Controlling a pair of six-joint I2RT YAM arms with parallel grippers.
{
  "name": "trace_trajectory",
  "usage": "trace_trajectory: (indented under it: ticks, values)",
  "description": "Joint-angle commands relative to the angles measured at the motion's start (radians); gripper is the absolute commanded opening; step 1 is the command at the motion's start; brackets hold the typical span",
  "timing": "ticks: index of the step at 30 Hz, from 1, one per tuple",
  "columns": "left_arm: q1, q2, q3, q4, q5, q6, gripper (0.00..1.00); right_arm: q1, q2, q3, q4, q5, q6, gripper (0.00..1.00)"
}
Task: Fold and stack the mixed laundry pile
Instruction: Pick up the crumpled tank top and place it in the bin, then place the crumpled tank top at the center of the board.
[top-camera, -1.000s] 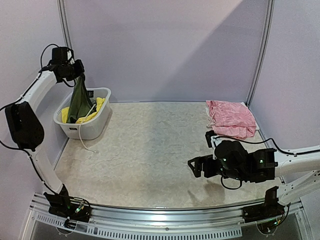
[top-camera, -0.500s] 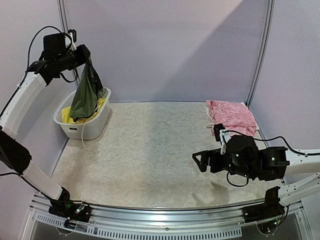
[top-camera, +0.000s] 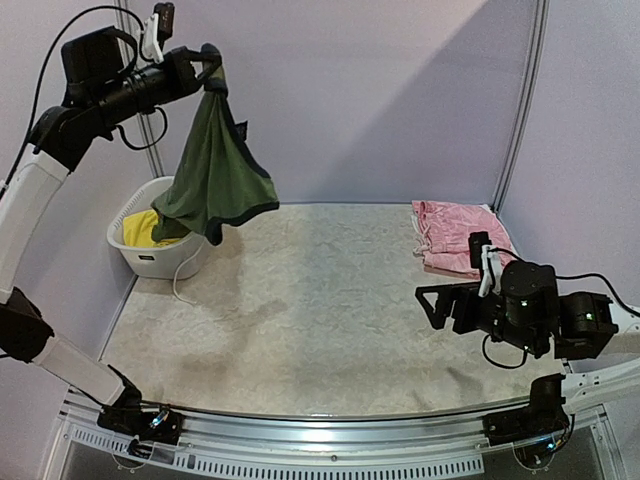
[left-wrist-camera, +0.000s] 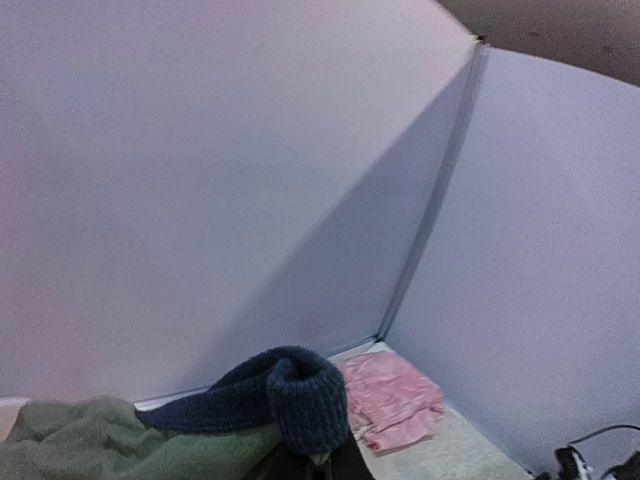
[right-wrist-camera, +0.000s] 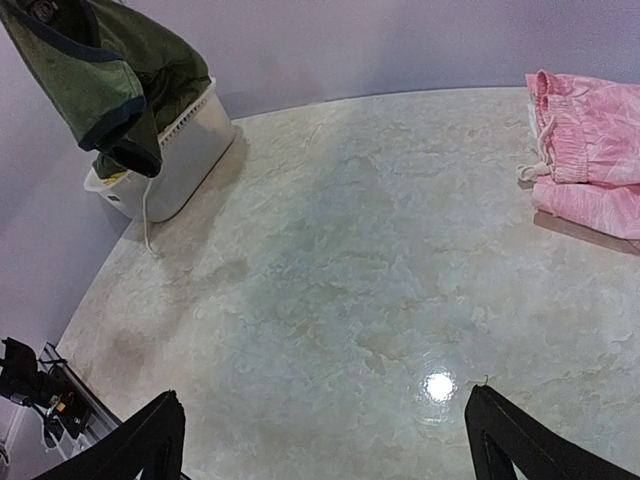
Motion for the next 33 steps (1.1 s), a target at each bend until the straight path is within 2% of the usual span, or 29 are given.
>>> trace_trajectory:
  ticks: [1,7,13,17,20,26,30,33]
  values:
    - [-0.133,0.015,0.142,0.038,0.141,0.034,0.00,0.006,-0.062,0.012,-0.069,0.063,-0.029,0.99]
    - [-0.296,0.061,0.200,0.029,0.143,0.050,0.00,0.007,-0.148,0.053,-0.146,0.091,-0.049,0.99]
    - [-0.436,0.176,0.144,0.034,0.089,0.085,0.00,0.007,-0.259,0.059,-0.252,0.118,-0.031,0.99]
    - [-0.455,0.291,0.034,0.054,0.070,0.052,0.00,0.006,-0.361,0.041,-0.320,0.119,-0.001,0.99]
    - [-0.455,0.361,-0.083,0.127,0.080,0.003,0.00,0.007,-0.435,0.016,-0.340,0.077,-0.002,0.99]
    - [-0.459,0.472,-0.189,0.228,0.167,-0.097,0.00,0.007,-0.507,-0.050,-0.273,-0.061,-0.067,0.99]
    - [-0.471,0.495,-0.265,0.311,0.179,-0.150,0.00,0.007,-0.450,-0.114,-0.154,-0.107,-0.083,0.99]
    - [-0.475,0.508,-0.296,0.328,0.187,-0.186,0.00,0.007,-0.327,-0.113,-0.114,-0.080,-0.072,0.99]
